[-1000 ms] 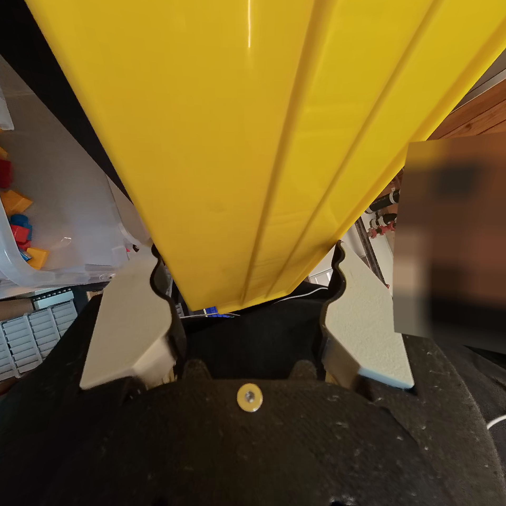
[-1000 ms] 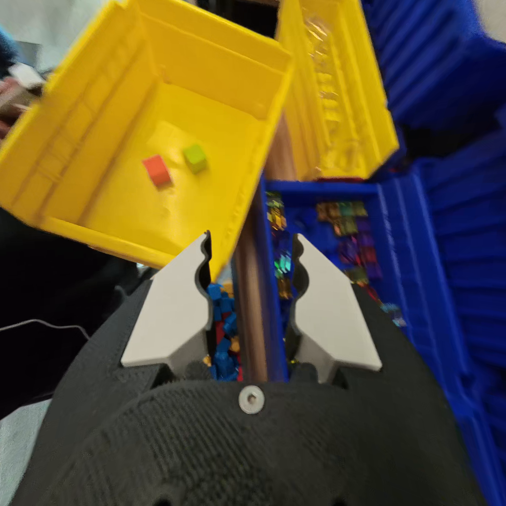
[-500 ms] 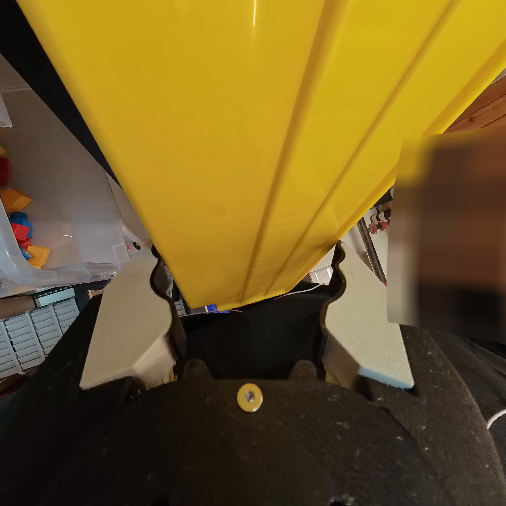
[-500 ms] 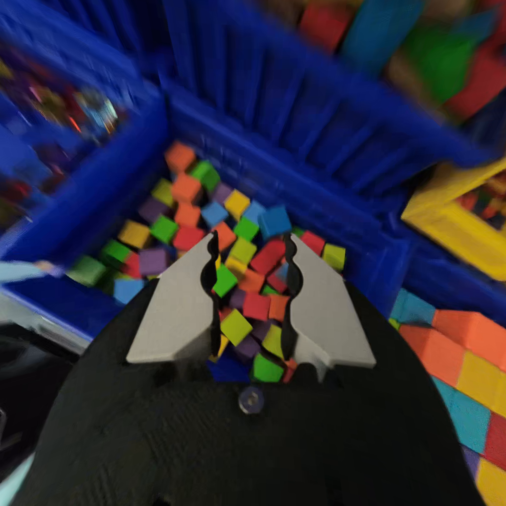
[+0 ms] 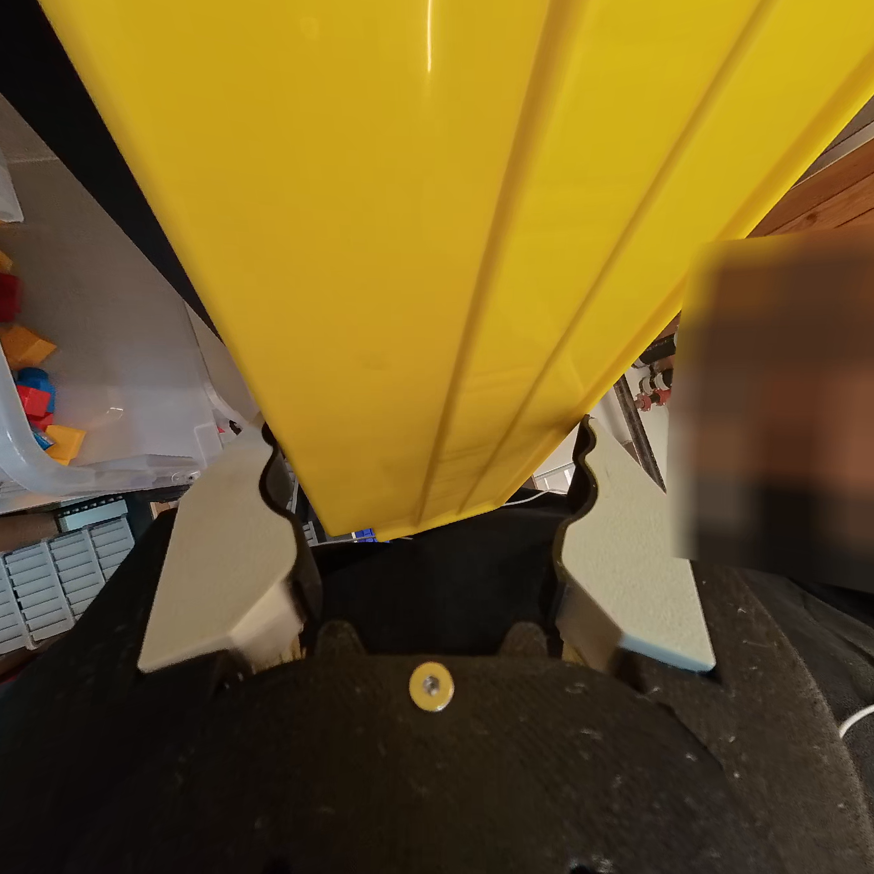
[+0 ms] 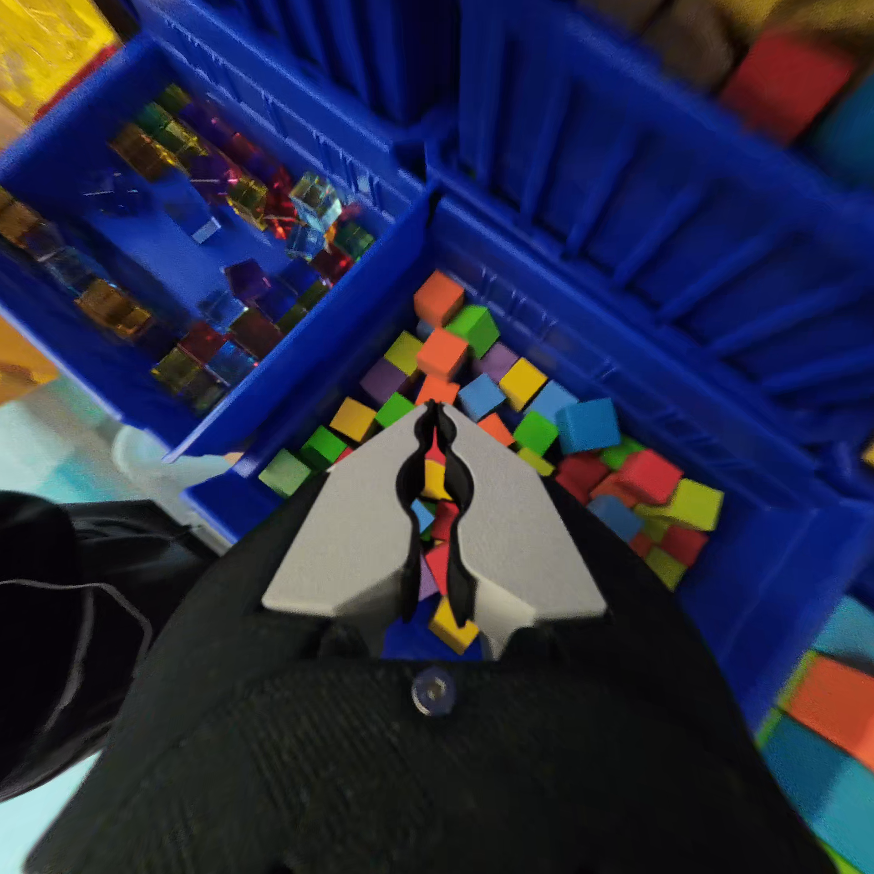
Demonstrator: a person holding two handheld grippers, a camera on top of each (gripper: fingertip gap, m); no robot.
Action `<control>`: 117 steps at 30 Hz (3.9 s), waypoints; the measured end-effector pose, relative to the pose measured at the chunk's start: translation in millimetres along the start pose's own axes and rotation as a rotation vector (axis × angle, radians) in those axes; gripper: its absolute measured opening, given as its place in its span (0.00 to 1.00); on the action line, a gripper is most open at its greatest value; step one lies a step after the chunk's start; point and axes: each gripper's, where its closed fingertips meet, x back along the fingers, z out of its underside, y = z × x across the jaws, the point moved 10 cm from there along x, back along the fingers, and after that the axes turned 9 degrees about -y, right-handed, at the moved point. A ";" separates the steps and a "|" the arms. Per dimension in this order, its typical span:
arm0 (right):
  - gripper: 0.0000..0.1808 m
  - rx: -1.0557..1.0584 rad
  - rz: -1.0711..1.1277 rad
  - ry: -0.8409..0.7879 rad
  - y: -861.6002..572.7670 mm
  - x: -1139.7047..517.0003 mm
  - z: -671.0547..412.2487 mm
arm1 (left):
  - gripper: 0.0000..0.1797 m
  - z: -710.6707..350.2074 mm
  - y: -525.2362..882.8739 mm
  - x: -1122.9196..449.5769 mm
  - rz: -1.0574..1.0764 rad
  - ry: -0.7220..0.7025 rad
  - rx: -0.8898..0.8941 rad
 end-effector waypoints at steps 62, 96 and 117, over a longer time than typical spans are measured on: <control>0.41 0.038 0.045 0.206 16.1 -2.8 37.2 | 0.66 -2.1 3.1 -2.5 0.012 0.027 0.012; 0.41 0.177 -0.059 0.206 -7.6 -102.9 7.0 | 0.66 -2.8 1.8 -3.6 0.010 0.020 0.009; 0.15 0.151 -0.114 -0.132 7.4 -38.3 -14.1 | 0.66 -1.9 1.4 -4.8 0.007 0.006 0.003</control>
